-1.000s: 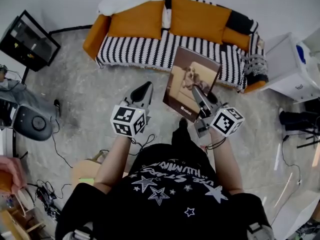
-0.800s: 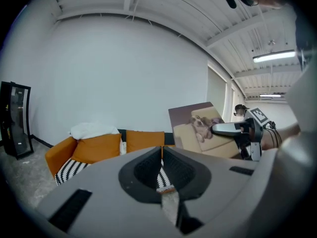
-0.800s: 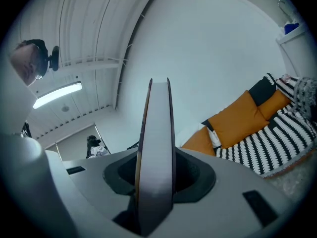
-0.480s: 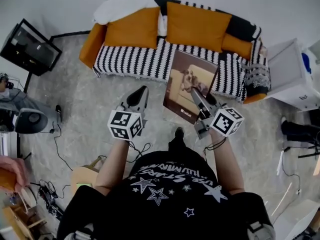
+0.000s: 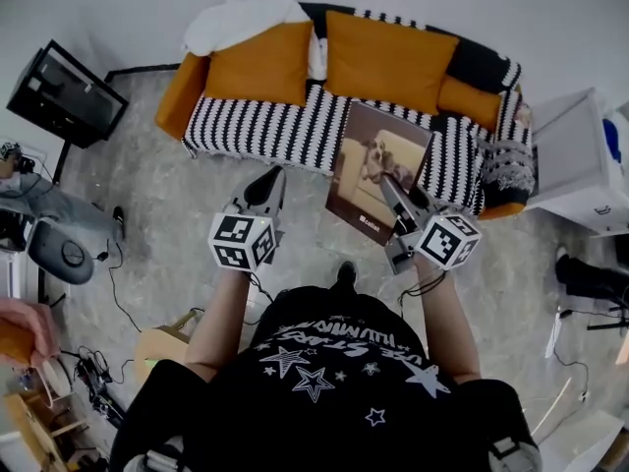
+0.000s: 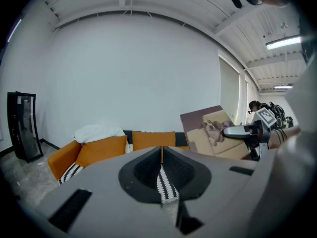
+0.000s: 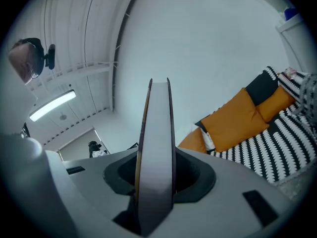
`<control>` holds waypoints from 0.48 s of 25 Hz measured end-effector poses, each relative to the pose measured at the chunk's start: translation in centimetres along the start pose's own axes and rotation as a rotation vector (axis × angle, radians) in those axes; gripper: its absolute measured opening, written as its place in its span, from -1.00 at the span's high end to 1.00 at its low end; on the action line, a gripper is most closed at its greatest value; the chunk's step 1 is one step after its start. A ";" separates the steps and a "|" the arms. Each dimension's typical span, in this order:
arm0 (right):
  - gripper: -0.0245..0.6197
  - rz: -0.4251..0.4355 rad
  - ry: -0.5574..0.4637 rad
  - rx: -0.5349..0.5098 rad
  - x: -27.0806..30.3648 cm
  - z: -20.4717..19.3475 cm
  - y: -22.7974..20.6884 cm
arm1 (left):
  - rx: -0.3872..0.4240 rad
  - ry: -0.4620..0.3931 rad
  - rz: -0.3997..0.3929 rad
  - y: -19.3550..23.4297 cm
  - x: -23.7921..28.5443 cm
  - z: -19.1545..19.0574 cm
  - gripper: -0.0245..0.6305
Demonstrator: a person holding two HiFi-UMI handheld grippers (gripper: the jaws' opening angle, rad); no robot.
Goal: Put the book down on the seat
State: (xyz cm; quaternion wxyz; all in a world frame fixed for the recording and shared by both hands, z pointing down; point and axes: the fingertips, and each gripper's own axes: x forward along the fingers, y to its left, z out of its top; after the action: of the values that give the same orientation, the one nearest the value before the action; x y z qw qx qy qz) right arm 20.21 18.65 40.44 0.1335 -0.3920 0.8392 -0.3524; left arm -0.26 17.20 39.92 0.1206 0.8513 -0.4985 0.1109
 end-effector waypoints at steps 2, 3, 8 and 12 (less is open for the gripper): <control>0.46 -0.005 0.002 0.001 -0.4 0.7 -1.2 | 0.005 -0.017 0.016 -0.1 0.7 0.8 0.87; 0.46 -0.007 0.003 0.000 -0.5 1.0 -1.6 | 0.011 -0.024 0.018 -0.3 1.0 1.2 0.87; 0.46 0.010 0.019 0.006 0.6 1.4 -2.4 | 0.037 -0.026 0.008 -1.3 2.3 1.7 0.87; 0.46 0.027 0.056 -0.021 2.7 1.0 -2.3 | 0.011 -0.032 0.012 -0.3 3.0 1.8 0.87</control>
State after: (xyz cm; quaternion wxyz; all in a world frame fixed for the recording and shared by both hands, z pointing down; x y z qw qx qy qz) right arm 20.19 15.12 41.45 0.1105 -0.3719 0.8516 -0.3524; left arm 1.52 14.32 39.10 0.1071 0.8506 -0.5048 0.1006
